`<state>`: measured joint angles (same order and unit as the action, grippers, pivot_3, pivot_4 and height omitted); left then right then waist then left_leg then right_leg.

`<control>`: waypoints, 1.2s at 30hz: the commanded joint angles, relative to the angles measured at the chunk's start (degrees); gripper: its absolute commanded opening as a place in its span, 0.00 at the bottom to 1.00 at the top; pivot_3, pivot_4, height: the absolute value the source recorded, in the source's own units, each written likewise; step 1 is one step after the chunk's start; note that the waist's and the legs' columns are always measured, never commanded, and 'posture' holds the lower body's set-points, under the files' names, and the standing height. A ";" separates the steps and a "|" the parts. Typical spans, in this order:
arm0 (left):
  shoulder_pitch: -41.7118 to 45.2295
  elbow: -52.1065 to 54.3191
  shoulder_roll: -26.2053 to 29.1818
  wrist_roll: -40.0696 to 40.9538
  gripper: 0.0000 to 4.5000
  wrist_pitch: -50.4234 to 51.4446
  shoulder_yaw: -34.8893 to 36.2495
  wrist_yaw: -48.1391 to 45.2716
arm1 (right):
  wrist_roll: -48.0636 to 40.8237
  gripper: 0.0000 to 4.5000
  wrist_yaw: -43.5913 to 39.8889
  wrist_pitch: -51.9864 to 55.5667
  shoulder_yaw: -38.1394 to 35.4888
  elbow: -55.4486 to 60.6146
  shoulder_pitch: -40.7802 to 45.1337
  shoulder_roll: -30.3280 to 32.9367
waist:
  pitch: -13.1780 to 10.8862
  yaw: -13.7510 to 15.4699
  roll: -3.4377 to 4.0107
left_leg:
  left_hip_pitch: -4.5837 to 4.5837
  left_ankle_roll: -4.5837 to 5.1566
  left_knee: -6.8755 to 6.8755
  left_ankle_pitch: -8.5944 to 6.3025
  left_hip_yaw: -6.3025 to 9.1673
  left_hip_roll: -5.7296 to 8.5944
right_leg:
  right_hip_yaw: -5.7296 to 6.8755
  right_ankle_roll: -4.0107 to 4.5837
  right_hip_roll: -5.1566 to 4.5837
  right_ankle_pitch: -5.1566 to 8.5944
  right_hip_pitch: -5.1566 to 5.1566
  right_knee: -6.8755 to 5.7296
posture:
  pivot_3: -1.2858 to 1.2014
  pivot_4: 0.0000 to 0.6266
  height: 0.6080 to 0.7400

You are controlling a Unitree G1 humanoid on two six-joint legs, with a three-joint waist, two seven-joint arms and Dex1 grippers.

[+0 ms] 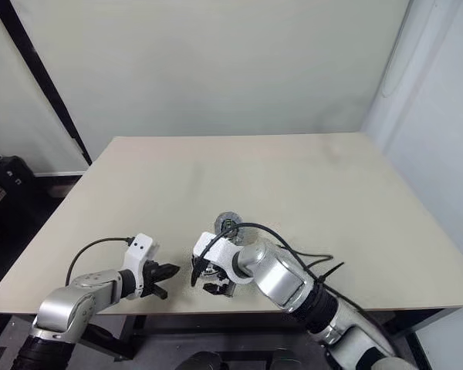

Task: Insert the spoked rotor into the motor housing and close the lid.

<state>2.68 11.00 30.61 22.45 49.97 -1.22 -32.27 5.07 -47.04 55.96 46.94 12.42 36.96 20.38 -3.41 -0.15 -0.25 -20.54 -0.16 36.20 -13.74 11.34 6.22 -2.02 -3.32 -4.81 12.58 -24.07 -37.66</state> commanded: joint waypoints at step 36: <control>-0.40 1.99 0.16 -0.07 0.00 -1.44 0.83 -0.38 | 19.00 0.10 -3.00 -27.97 4.86 -17.50 1.10 -1.86 | 0.05 -0.06 -0.05 | 0.08 0.13 -0.02 0.09 -0.04 -0.11 | 0.04 0.13 0.05 -0.09 0.03 -0.03 | 0.52 0.00 1.00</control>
<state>2.16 11.00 30.61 22.45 49.48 -1.25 -32.68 22.92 -50.16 28.06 53.36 -5.18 38.11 18.72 -3.36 -0.21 -0.30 -20.46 -0.04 36.18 -13.65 11.31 6.09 -1.97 -3.19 -4.75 12.49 -24.02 -37.69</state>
